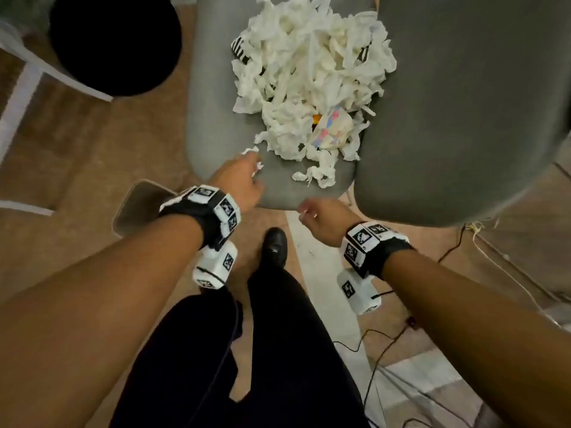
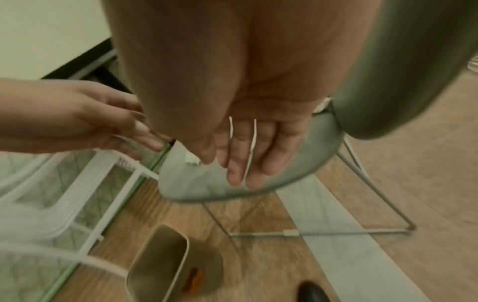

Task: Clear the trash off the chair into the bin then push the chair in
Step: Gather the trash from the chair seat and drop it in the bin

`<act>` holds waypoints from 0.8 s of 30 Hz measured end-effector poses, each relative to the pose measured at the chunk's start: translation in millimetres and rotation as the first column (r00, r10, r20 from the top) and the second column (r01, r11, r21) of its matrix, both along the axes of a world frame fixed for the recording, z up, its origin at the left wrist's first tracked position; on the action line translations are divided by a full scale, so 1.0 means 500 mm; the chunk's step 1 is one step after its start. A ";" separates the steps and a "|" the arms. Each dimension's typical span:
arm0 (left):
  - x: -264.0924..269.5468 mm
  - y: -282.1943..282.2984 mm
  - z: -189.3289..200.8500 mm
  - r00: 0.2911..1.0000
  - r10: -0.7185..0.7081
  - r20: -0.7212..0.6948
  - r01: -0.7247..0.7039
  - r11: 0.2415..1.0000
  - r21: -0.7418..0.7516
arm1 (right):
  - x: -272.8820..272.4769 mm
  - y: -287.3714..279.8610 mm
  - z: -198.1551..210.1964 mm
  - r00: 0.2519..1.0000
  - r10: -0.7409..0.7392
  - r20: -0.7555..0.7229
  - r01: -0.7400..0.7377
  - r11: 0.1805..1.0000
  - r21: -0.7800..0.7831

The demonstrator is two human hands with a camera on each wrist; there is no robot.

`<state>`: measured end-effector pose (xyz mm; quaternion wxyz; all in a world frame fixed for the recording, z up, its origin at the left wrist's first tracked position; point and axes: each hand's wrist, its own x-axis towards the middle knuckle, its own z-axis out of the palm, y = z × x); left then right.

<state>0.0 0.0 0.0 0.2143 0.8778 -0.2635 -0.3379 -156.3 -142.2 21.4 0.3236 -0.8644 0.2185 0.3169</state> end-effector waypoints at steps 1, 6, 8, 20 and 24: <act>0.010 -0.035 -0.012 0.999 -0.028 0.018 0.028 0.999 -0.019 | 0.021 -0.020 -0.011 0.997 -0.053 0.060 0.051 0.998 0.032; 0.039 -0.171 -0.061 0.964 -0.186 0.190 0.175 0.982 0.072 | 0.101 -0.106 -0.024 0.889 -0.369 0.272 0.349 0.929 0.119; 0.060 -0.186 -0.099 0.968 -0.177 0.180 0.159 0.981 0.107 | 0.114 -0.132 -0.040 0.850 -0.419 0.320 0.400 0.908 0.127; 0.168 -0.164 -0.095 0.941 0.324 0.096 -0.295 0.926 -0.237 | 0.303 -0.201 -0.066 0.835 -0.033 0.549 0.184 0.957 -0.222; 0.181 -0.162 -0.088 0.914 0.405 0.034 -0.390 0.898 -0.202 | 0.425 -0.209 -0.056 0.839 0.246 0.485 0.034 0.866 -0.498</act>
